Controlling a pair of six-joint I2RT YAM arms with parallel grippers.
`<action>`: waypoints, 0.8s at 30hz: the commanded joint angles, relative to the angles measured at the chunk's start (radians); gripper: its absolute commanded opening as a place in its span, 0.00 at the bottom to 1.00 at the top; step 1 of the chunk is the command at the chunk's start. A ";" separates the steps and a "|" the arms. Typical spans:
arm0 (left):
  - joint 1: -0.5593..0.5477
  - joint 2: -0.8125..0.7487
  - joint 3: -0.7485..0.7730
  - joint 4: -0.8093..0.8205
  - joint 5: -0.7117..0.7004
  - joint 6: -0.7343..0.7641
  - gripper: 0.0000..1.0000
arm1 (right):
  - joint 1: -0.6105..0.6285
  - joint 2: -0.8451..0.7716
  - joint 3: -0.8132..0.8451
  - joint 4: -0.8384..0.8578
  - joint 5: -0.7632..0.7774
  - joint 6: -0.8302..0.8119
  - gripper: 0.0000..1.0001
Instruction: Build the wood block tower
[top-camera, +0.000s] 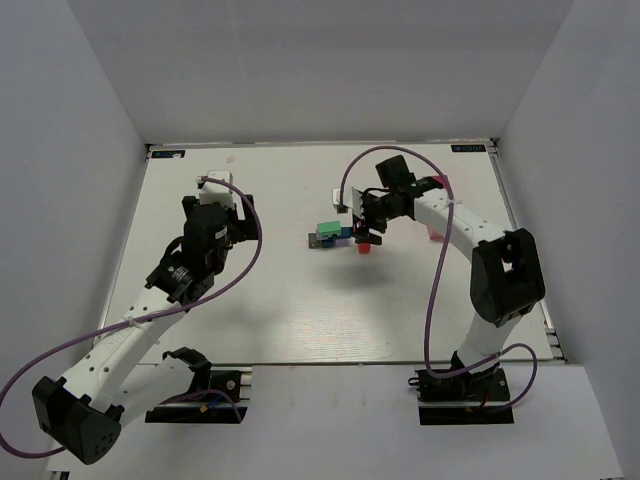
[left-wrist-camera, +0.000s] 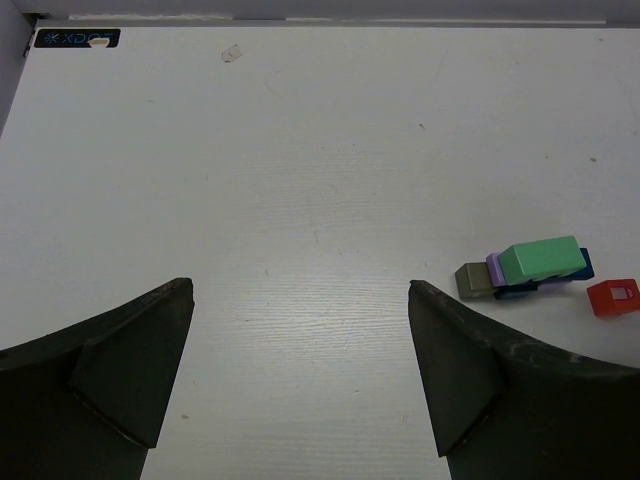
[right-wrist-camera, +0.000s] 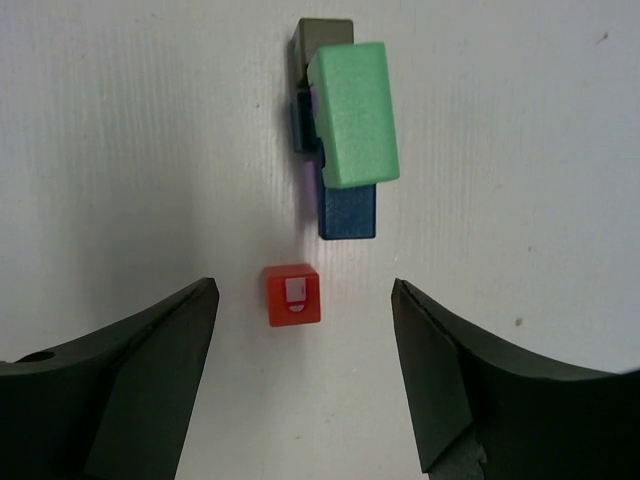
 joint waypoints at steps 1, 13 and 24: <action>0.004 -0.008 -0.002 0.014 0.023 0.007 0.99 | 0.013 0.021 0.006 0.097 -0.011 -0.011 0.76; 0.004 -0.017 0.007 0.014 0.023 0.007 0.99 | 0.067 0.111 0.066 0.140 0.079 0.060 0.79; 0.004 -0.017 0.007 0.014 0.023 0.007 0.99 | 0.082 0.157 0.099 0.131 0.110 0.062 0.87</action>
